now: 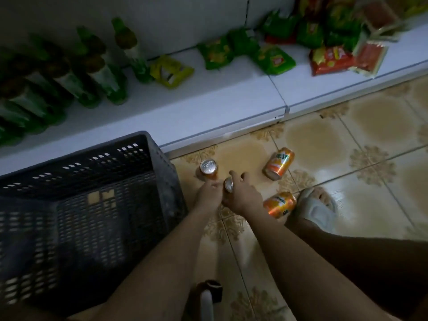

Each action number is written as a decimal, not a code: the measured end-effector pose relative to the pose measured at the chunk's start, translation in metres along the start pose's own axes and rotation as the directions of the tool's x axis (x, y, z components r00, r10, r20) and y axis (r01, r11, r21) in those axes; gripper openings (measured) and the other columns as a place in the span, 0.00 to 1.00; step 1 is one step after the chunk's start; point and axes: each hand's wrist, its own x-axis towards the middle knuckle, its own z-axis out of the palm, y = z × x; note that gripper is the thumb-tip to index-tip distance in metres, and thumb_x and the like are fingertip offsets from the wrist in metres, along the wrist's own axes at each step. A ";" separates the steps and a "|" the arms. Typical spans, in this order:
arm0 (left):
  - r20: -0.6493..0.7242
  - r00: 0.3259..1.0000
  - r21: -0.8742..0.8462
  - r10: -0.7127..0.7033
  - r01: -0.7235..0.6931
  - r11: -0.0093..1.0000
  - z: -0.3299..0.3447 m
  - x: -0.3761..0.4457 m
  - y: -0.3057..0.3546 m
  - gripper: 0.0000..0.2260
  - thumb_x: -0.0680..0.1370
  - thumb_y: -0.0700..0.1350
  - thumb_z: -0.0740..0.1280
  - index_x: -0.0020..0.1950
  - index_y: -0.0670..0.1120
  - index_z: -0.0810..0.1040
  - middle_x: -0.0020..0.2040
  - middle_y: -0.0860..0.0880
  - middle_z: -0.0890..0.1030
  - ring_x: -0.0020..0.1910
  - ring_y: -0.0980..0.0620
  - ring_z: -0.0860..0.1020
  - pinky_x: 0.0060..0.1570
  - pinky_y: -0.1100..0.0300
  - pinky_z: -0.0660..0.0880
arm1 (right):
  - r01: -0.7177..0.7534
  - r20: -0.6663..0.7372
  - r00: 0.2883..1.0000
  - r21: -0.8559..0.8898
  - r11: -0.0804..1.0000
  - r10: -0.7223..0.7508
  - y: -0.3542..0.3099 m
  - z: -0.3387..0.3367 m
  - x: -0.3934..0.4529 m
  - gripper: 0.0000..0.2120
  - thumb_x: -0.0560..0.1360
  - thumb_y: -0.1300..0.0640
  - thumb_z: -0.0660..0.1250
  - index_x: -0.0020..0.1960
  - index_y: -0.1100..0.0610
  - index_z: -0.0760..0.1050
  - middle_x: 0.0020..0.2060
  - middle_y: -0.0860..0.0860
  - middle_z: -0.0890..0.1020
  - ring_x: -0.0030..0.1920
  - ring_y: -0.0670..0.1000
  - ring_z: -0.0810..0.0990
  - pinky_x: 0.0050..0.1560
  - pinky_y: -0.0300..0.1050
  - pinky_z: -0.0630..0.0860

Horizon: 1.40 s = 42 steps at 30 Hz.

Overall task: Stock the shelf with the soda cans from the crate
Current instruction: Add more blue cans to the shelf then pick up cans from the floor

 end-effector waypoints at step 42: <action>-0.206 0.695 0.191 0.689 -0.662 0.725 -0.376 -0.257 0.049 0.13 0.82 0.47 0.58 0.61 0.43 0.77 0.56 0.45 0.79 0.52 0.48 0.76 0.48 0.59 0.68 | 0.231 -0.252 0.957 0.961 -0.153 -0.144 -0.328 -0.092 -0.283 0.14 0.78 0.47 0.62 0.53 0.58 0.75 0.39 0.55 0.80 0.38 0.54 0.80 0.42 0.46 0.79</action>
